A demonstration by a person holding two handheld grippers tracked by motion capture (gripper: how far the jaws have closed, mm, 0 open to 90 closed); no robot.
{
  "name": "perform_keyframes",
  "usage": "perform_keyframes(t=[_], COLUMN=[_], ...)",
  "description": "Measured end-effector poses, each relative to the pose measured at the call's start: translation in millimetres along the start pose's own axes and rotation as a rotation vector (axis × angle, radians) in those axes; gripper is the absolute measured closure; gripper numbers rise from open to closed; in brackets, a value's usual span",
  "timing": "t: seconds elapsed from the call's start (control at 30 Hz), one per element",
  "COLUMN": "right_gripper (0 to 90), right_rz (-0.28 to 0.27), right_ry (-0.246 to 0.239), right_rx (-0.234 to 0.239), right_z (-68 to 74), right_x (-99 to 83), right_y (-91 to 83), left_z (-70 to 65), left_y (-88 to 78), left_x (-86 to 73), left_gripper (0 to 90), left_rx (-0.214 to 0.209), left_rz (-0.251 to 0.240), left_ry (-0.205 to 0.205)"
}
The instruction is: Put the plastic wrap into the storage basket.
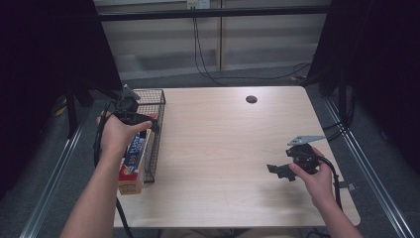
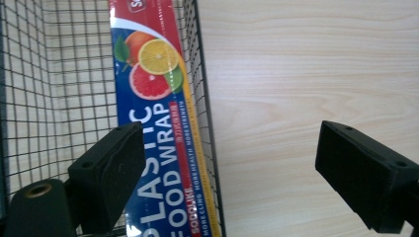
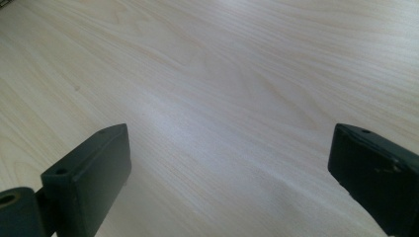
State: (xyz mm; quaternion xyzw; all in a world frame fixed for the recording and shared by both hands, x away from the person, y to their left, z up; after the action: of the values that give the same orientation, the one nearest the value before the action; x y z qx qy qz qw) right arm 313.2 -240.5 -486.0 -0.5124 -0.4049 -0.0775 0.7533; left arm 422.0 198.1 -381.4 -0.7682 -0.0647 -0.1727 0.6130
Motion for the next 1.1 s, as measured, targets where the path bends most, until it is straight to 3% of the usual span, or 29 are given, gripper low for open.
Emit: perform_keyframes(t=[0.9, 1.1], right_gripper=[2.8, 2.8], right_rz=[0.005, 0.001], right_ry=[0.005, -0.005], right_rx=[0.006, 0.007], right_z=[1.4, 1.5], right_x=[0.3, 0.5], right_y=[-0.8, -0.5], left_z=[-43.1, -56.0], left_y=[-5.5, -4.4], left_x=[-8.5, -12.5], left_gripper=[11.9, 11.6], left_rx=[-0.101, -0.115], left_rz=[-0.023, -0.035], left_ry=[0.091, 0.137])
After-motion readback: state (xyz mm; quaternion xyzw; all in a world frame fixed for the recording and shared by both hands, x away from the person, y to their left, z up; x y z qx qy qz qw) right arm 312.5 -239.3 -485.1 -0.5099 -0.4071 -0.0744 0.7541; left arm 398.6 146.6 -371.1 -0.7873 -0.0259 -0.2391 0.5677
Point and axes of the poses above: each handheld gripper's, and its own axes: y roughly forward along the jaws, x roughly out of its top, z roughly to its left, the point moved 5 cm from there along y, roughly forward along the jaws, and after that the axes turned 1 degree about x, right-handed, at the moved point
